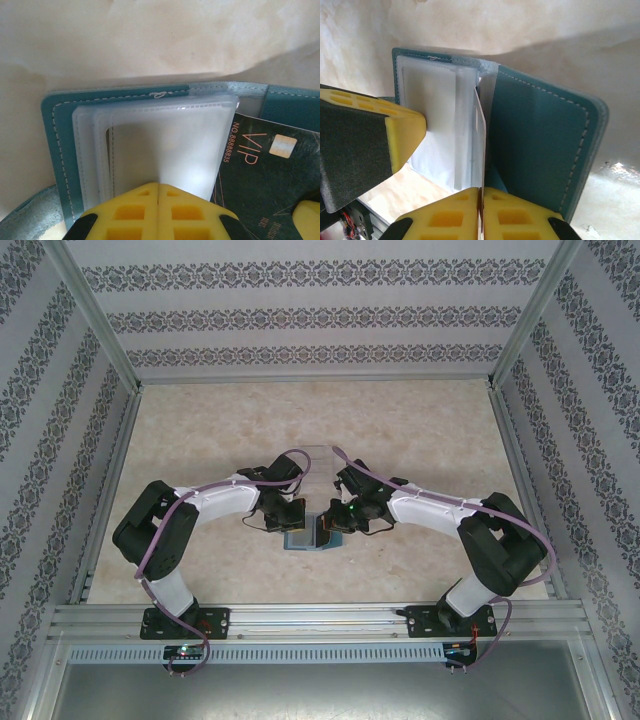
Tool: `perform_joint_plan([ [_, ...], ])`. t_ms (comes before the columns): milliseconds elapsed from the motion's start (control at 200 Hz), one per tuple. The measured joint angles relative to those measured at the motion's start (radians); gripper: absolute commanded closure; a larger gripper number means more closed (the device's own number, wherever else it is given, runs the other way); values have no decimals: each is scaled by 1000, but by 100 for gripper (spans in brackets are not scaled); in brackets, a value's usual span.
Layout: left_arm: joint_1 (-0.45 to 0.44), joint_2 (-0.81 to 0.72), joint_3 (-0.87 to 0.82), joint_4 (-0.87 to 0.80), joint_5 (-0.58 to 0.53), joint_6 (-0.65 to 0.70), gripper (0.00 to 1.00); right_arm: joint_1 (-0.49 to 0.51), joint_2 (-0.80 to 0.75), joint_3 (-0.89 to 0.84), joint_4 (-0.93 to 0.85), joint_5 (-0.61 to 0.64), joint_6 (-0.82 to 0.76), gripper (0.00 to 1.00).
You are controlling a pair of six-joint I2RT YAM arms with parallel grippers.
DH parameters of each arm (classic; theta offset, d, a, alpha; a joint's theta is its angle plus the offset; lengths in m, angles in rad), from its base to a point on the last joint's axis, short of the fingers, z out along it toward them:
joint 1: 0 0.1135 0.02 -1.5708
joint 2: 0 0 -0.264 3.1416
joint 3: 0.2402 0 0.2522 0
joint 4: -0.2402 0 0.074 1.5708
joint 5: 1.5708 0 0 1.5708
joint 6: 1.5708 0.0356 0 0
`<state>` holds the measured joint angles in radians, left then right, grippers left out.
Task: Take the credit cards out of the card holder
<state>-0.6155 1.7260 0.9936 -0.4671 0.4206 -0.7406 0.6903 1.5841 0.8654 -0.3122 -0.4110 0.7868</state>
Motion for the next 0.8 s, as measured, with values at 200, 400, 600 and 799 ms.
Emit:
perform_joint_plan([
  [200,0,-14,0,-1,-13,0,96,0,-13,11,-22,8,-2,89],
  [400,0,-60,0,-5,-27,0,96,0,-30,66,-88,49,-35,90],
  [600,0,-88,-1,-13,-40,-1,96,0,-34,129,-164,93,-130,90],
  [799,5,-121,-32,-13,-48,-1,96,-2,-37,199,-234,110,-287,93],
])
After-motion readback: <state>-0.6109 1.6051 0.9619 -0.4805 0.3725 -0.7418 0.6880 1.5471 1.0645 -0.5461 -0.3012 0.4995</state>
